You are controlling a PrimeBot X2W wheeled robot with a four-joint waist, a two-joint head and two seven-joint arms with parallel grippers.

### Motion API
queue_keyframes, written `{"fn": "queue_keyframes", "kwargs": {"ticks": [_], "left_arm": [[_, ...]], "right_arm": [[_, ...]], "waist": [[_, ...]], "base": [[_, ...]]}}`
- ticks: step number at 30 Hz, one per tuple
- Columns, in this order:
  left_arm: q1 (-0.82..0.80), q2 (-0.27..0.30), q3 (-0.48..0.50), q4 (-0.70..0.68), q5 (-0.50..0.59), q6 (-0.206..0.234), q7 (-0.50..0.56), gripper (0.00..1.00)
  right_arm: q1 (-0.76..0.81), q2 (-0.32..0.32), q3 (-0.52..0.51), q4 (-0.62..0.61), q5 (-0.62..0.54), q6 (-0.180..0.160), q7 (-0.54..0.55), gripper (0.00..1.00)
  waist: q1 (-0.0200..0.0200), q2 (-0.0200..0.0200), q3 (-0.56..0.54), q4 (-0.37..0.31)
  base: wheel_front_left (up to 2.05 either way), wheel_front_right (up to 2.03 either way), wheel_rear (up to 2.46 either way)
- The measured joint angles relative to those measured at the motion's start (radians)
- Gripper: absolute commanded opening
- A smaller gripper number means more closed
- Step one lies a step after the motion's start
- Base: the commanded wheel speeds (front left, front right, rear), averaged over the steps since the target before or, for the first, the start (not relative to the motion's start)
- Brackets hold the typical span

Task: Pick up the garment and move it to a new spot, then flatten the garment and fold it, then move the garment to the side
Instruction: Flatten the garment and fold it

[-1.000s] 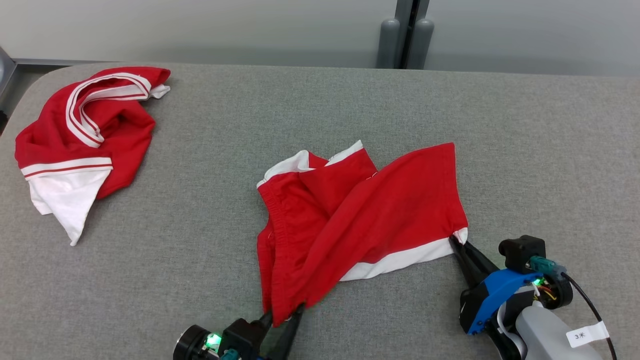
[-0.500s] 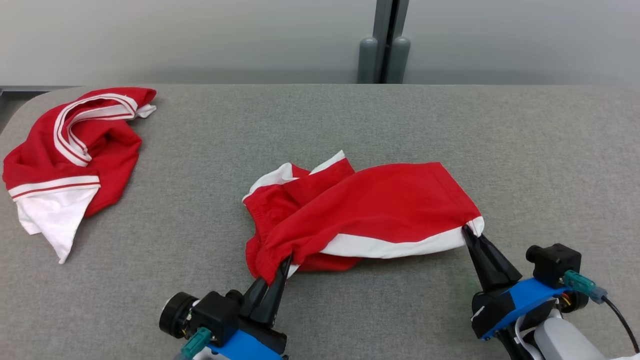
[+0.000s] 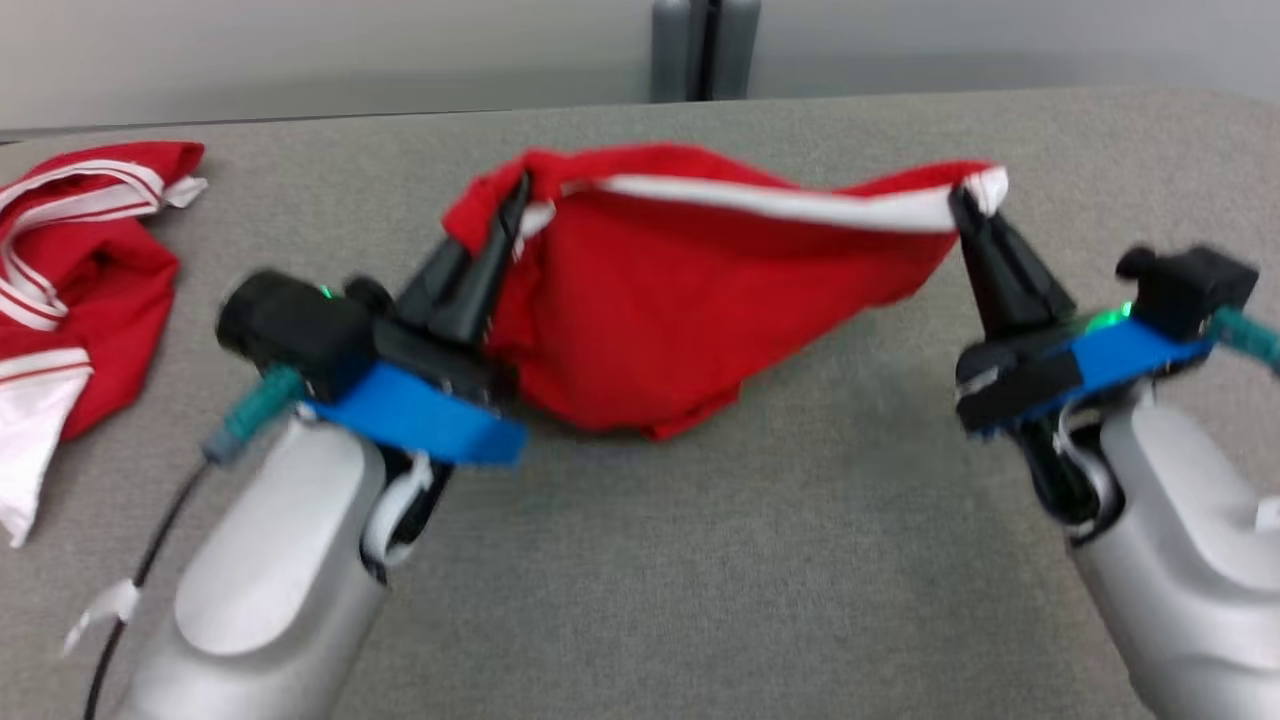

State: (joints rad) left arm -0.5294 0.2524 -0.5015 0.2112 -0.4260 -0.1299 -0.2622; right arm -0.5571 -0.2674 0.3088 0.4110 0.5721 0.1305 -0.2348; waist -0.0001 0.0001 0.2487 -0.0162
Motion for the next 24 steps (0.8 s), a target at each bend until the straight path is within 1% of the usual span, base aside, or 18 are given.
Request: {"fn": "queue_keyframes", "kwargs": {"ticks": [2, 4, 6, 10, 14, 18, 21, 24], "left_arm": [[-0.119, 0.014, -0.008, 0.042, -0.063, 0.0, 0.0, 0.0], [-0.256, 0.035, -0.023, 0.084, -0.1, 0.0, 0.007, 0.0], [-0.393, 0.042, -0.032, 0.125, -0.141, 0.0, 0.021, 0.0], [-0.65, 0.034, -0.074, 0.215, -0.211, 0.0, 0.045, 0.0], [-0.844, 0.02, -0.124, 0.3, -0.253, 0.0, 0.038, 0.0], [-0.956, 0.002, -0.17, 0.369, -0.294, 0.0, 0.013, 0.0], [-0.965, -0.001, -0.214, 0.397, -0.321, 0.0, 0.005, 0.0], [-0.937, 0.004, -0.253, 0.403, -0.351, 0.0, 0.001, 0.0]], "right_arm": [[-0.117, 0.004, 0.003, 0.044, 0.025, 0.0, 0.021, 0.0], [-0.239, 0.007, 0.0, 0.098, 0.046, 0.0, 0.043, 0.0], [-0.36, 0.012, -0.012, 0.15, 0.076, 0.0, 0.057, 0.0], [-0.6, 0.018, -0.059, 0.26, 0.14, 0.0, 0.08, 0.0], [-0.785, 0.019, -0.099, 0.356, 0.179, 0.0, 0.07, 0.0], [-0.891, 0.019, -0.1, 0.418, 0.211, 0.0, 0.052, 0.0], [-0.907, 0.019, -0.07, 0.441, 0.228, 0.0, 0.037, 0.0], [-0.881, 0.02, -0.017, 0.45, 0.247, 0.0, 0.024, 0.0]], "waist": [[0.0003, 0.0001, 0.038, -0.016], [0.0006, 0.0002, 0.078, -0.029], [0.0005, 0.0002, 0.119, -0.039], [0.0005, 0.0003, 0.193, -0.047], [0.0005, 0.0003, 0.242, -0.044], [0.0003, 0.0002, 0.265, -0.046], [0.0001, 0.0002, 0.269, -0.048], [0.0001, 0.0001, 0.27, -0.05]], "base": [[0.0, 0.0, 0.0], [0.0, 0.0, 0.0], [0.0, 0.0, 0.0], [0.0, 0.0, 0.0], [0.0, 0.0, 0.0], [0.0, 0.0, 0.0], [0.0, 0.0, 0.0], [0.0, 0.0, 0.0]]}}
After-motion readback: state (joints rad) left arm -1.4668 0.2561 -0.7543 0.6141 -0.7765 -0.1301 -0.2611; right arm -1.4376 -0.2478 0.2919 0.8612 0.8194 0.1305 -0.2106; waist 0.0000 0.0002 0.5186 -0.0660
